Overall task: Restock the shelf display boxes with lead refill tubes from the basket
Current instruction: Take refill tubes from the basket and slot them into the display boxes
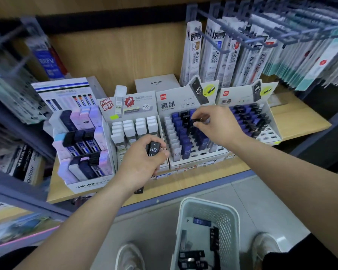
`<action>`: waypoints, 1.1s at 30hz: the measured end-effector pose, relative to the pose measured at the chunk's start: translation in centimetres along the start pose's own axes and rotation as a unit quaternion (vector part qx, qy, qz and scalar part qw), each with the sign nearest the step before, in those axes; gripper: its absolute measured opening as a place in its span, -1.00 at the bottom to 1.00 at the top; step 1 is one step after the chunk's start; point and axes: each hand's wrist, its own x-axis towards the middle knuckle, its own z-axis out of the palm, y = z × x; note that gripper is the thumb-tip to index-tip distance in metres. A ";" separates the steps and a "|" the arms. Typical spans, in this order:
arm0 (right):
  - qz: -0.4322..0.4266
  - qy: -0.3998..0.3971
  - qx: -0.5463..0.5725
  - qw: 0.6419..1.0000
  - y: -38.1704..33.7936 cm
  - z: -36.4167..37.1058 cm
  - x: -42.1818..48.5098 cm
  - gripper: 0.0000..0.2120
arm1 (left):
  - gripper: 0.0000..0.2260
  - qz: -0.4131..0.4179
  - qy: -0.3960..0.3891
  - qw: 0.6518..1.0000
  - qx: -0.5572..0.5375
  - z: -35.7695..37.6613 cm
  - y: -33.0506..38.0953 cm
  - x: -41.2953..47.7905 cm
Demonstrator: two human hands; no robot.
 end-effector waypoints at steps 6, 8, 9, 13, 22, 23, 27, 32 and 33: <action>-0.010 -0.003 -0.021 1.000 0.7 1.0 0.8 -0.87 | -0.90 -0.009 0.002 1.000 -0.007 -0.7 -0.2 0.2; -0.025 0.003 -0.036 0.999 0.7 0.9 1.0 -0.87 | -0.91 -0.010 0.003 1.000 -0.009 -0.8 -0.1 0.2; -0.030 0.005 -0.044 0.999 0.7 0.9 1.1 -0.86 | -0.91 -0.011 0.003 1.000 -0.009 -0.8 -0.1 0.1; -0.036 -0.009 -0.069 0.997 0.8 1.2 1.5 -0.84 | -0.91 -0.006 0.003 1.000 -0.005 -0.9 -0.1 0.0; -0.054 0.026 -0.087 0.994 -0.2 2.1 1.3 -0.82 | -0.88 -0.004 0.007 1.000 -0.030 -0.7 0.3 0.4; -0.047 0.037 -0.069 0.996 -0.5 1.9 1.1 -0.82 | -0.87 -0.005 0.010 0.999 -0.037 -0.7 0.3 0.5; -0.014 0.025 0.098 0.995 -3.6 0.9 -1.4 -0.93 | -0.79 0.001 0.004 0.998 -0.056 -0.5 0.5 0.8; 0.011 -0.081 0.258 0.963 -6.3 -0.1 -4.1 -0.96 | -0.69 0.019 -0.057 0.996 -0.063 1.6 2.2 0.2; 0.023 -0.094 0.274 0.957 -6.3 -0.4 -4.3 -0.96 | -0.68 0.018 -0.069 0.995 -0.067 2.1 2.5 0.0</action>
